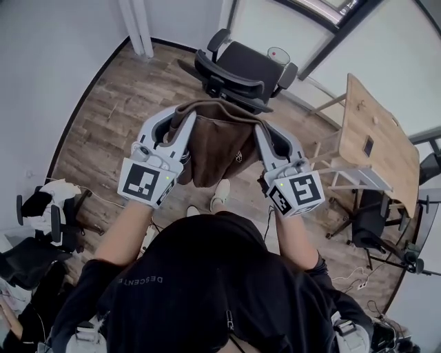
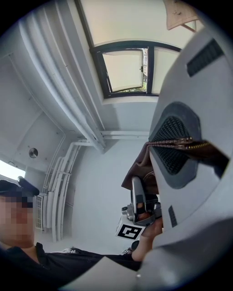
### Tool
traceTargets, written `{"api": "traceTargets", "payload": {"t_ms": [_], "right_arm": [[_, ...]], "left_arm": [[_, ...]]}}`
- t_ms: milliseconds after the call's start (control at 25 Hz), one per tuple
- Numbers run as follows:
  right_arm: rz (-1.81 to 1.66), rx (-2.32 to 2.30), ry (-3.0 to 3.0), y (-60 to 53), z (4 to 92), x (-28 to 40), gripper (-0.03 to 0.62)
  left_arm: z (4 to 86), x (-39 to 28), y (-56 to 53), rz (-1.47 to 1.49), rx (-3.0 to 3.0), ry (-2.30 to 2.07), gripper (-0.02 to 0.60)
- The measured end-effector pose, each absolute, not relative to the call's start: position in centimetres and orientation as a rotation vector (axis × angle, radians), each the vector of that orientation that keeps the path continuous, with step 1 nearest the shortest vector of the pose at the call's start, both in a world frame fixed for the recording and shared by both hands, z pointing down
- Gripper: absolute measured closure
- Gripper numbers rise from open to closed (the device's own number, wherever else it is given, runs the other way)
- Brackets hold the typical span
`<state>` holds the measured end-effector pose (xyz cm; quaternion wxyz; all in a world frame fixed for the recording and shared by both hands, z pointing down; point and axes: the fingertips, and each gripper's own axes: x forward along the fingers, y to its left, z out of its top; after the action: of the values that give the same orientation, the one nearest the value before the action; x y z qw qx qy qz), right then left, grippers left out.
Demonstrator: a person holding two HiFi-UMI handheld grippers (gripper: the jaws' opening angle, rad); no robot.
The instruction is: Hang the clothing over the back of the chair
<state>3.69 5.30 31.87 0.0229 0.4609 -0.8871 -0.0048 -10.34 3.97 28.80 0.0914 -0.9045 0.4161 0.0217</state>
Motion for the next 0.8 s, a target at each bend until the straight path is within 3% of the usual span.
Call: {"api": "traceTargets", "payload": {"t_ms": [800], "right_arm": [[-0.096, 1.412, -2.772, -4.0, 28.9, 6.1, 0.554]], "left_arm": [[25.7, -7.7, -5.2, 0.099, -2.63, 1.244, 0.532]]}}
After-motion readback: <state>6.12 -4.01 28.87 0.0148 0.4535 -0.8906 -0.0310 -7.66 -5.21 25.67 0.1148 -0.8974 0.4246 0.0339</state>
